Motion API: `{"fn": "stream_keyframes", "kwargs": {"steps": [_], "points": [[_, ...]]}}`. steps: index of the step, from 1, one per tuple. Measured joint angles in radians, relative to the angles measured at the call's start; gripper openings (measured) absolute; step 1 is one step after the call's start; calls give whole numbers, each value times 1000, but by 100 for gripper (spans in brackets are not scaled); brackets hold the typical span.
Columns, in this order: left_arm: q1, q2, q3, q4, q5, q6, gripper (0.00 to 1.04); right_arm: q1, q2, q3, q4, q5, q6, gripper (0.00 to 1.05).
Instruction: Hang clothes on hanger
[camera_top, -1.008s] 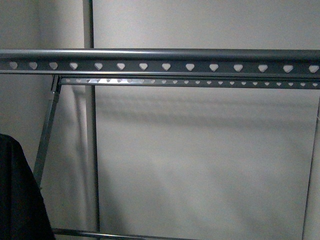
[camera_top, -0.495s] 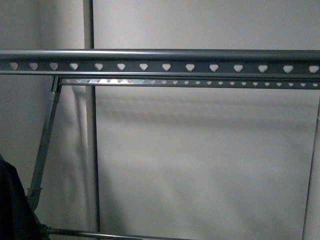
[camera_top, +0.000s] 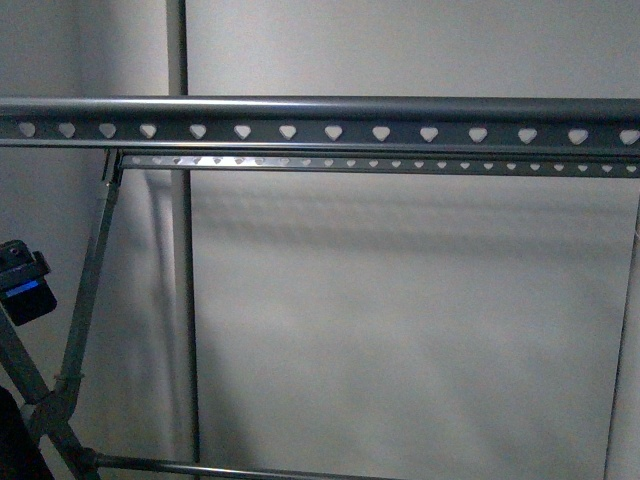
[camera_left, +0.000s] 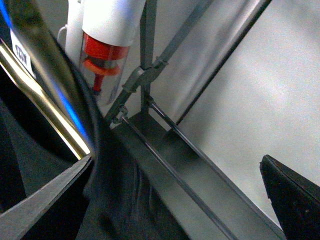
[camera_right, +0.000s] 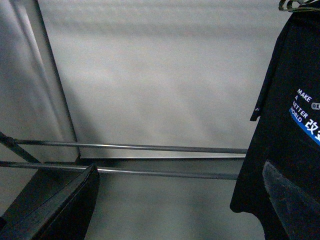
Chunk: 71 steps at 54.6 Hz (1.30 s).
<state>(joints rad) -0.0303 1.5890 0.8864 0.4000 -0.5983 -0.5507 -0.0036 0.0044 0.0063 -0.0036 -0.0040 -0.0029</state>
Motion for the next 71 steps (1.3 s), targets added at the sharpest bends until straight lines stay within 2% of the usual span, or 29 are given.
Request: {"fn": "stream_keyframes", "kwargs": {"steps": [8,17,25,30,35,40,43,44,46,52,56,61,67,71], "points": [[39,93,70,-30,-7,6,96,0,0,0,0,0,0,97],[77,117,75,-76,-4,11,68,0,0,0,0,0,0,97],[97,126,96,-169,46,10,40,0,0,0,0,0,0,97],[98,116,77,-166,128,27,19,0,0,0,0,0,0,97],[106,74,18,-134,223,70,9,0,0,0,0,0,0,97],[118,-10,-72,-103,357,167,7,0,0,0,0,0,0,97],[127,-91,-142,-105,529,282,6,0,0,0,0,0,0,97],[127,-103,-150,-105,542,301,6,0,0,0,0,0,0,97],[122,-164,-191,-120,664,413,6,0,0,0,0,0,0,97],[155,-345,-287,-247,999,686,6,0,0,0,0,0,0,97],[191,-404,-295,-304,1161,836,6,0,0,0,0,0,0,97],[201,-417,-258,-360,1332,1004,6,0,0,0,0,0,0,97],[191,-403,-181,-430,1455,1133,6,0,0,0,0,0,0,97],[168,-369,-82,-553,1598,1314,6,0,0,0,0,1,0,97]]}}
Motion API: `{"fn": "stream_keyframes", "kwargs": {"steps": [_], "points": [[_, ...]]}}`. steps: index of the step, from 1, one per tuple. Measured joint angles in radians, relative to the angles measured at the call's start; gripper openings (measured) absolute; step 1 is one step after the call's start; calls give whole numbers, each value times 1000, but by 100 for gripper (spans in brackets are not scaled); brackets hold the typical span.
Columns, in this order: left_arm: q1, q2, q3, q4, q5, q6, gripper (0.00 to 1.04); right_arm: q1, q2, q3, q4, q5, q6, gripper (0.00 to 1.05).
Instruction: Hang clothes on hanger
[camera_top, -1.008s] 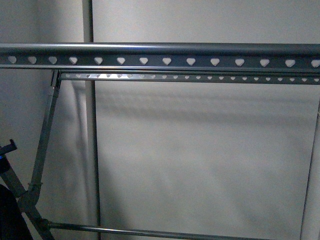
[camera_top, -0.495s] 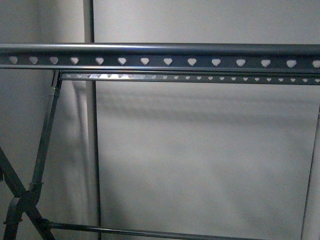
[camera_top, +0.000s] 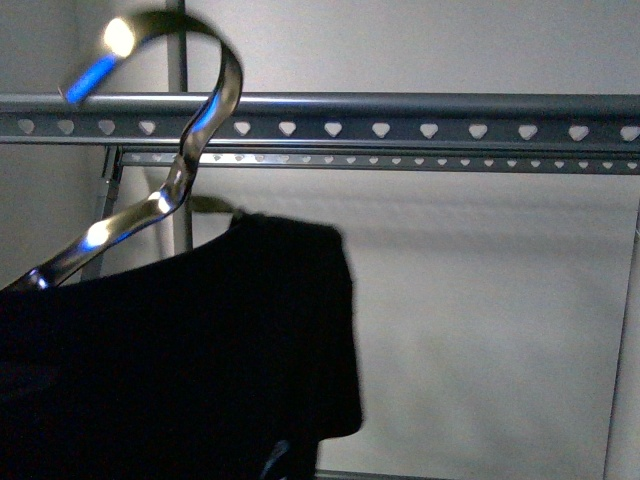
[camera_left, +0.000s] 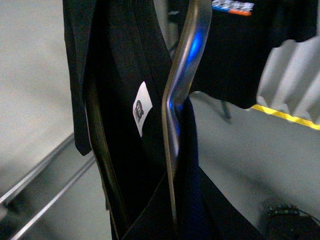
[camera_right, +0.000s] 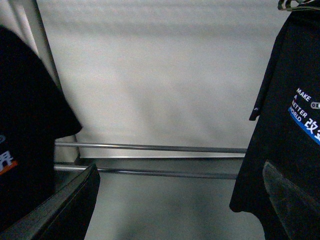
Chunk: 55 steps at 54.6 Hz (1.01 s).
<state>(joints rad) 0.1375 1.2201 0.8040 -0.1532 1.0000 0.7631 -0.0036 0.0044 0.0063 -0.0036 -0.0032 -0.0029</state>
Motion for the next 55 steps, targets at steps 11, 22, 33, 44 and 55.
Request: {"fn": "stream_keyframes", "kwargs": {"steps": [11,22,33,44,55], "points": [[-64,143,271,-538,163,514,6,0,0,0,0,0,0,97],[-124,251,417,-781,22,807,6,0,0,0,0,0,0,97],[-159,355,485,-779,-95,915,6,0,0,0,0,0,0,97],[-215,431,552,-692,-107,921,6,0,0,0,0,0,0,97],[-273,487,644,-560,-51,836,6,0,0,0,0,0,0,97]]}}
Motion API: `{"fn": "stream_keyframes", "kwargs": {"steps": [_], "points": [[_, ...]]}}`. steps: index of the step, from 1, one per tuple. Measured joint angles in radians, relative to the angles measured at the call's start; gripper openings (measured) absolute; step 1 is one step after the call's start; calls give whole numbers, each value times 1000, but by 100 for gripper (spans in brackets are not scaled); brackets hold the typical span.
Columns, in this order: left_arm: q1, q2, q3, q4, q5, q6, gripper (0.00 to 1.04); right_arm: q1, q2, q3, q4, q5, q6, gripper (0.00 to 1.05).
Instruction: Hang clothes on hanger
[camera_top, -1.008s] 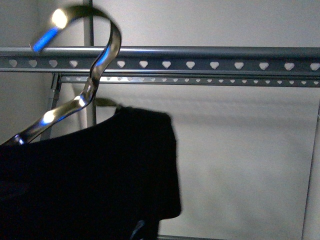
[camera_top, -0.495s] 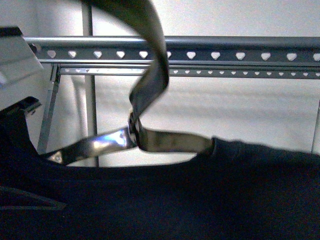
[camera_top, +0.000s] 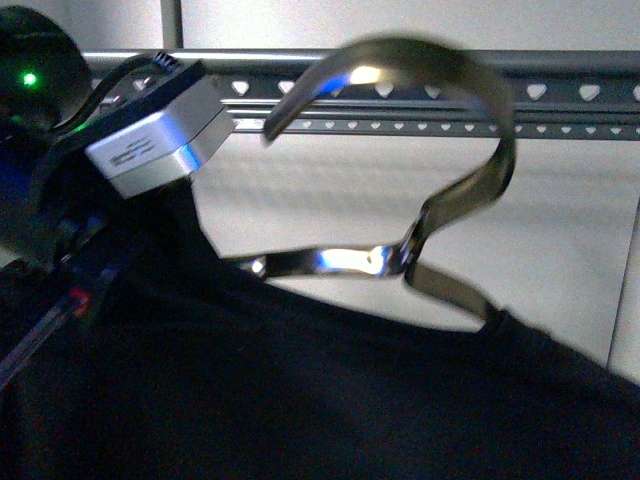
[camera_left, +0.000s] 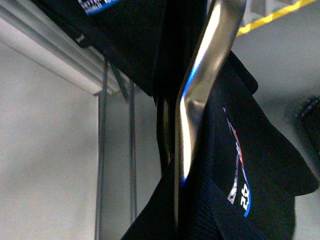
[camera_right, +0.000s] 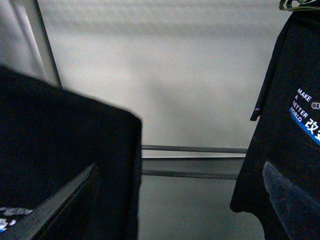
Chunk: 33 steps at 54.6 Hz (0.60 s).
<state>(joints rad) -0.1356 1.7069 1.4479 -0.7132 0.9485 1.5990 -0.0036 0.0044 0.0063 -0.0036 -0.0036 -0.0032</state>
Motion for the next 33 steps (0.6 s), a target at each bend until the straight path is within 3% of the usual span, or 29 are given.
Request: {"fn": "stream_keyframes", "kwargs": {"steps": [15,22,25,29,33], "points": [[-35,16,49,57,43,-100,6,0,0,0,0,0,0,97],[-36,21,49,50,45,-105,6,-187,156,45,-4,-513,-80,97],[-37,23,49,44,46,-105,6,-264,246,78,12,-681,-168,97],[-36,27,49,38,45,-104,6,-359,397,166,2,-880,-323,97],[-34,27,49,38,45,-103,6,-416,561,296,-58,-995,-515,97]]}}
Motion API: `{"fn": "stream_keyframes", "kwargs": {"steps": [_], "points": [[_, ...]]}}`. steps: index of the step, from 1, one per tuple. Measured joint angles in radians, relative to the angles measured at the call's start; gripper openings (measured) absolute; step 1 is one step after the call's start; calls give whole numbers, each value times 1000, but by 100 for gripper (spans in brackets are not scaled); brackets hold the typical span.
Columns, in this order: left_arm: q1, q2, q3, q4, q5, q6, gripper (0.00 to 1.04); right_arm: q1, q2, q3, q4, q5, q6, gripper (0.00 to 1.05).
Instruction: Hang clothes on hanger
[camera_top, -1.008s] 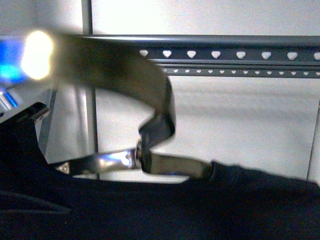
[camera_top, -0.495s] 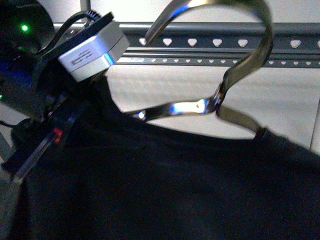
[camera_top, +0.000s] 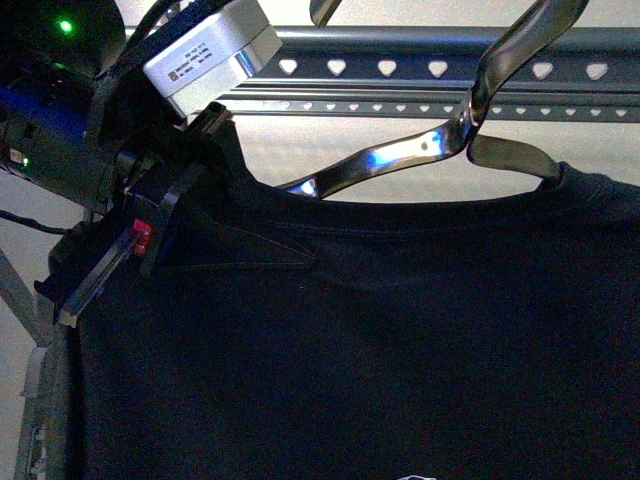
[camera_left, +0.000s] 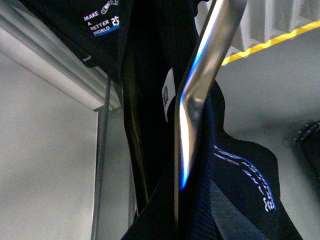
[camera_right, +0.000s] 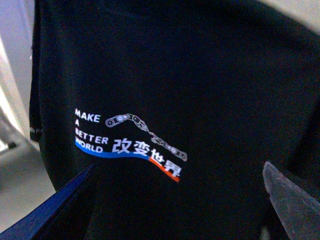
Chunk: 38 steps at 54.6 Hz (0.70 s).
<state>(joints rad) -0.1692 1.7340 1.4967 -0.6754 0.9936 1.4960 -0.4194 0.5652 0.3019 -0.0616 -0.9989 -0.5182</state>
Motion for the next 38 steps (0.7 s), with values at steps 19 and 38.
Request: {"fn": "stream_keyframes", "kwargs": {"steps": [19,38], "points": [[5,0,0,-6,-2,5,6,119,636,685,-264,167,-891,97],[21,-4,0,-33,8,15,6,368,834,875,-259,400,-922,97]]}}
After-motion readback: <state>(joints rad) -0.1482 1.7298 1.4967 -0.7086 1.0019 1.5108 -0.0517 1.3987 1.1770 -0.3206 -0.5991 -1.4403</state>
